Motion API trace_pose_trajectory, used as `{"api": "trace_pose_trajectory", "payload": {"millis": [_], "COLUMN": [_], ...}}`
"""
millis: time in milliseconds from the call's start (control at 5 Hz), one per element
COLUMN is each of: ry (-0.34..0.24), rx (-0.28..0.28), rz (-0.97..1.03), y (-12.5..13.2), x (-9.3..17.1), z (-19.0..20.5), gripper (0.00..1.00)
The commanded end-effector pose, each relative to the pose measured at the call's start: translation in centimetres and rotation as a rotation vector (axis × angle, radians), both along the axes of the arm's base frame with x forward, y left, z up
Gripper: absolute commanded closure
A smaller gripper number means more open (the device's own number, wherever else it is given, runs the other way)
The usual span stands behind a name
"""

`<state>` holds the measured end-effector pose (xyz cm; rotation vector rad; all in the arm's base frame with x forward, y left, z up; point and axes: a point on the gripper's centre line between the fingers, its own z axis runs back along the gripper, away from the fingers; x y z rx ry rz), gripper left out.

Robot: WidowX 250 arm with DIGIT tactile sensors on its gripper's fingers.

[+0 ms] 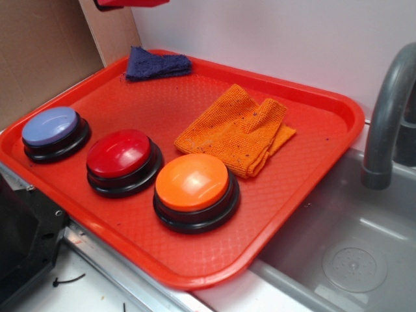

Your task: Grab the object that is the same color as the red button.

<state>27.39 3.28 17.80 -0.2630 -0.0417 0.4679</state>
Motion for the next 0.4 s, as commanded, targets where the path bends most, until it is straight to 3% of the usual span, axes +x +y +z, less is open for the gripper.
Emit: {"api": "trace_pose_trajectory", "payload": {"millis": [0,200], "ry": [-0.13,-0.067], "rx": [-0.03,-0.012], "rz": [-0.094,0.094], "y": [-1.0,2.1], "x": [-1.5,-1.0], "z": [6.1,4.6], "gripper": [1.0,1.0]}}
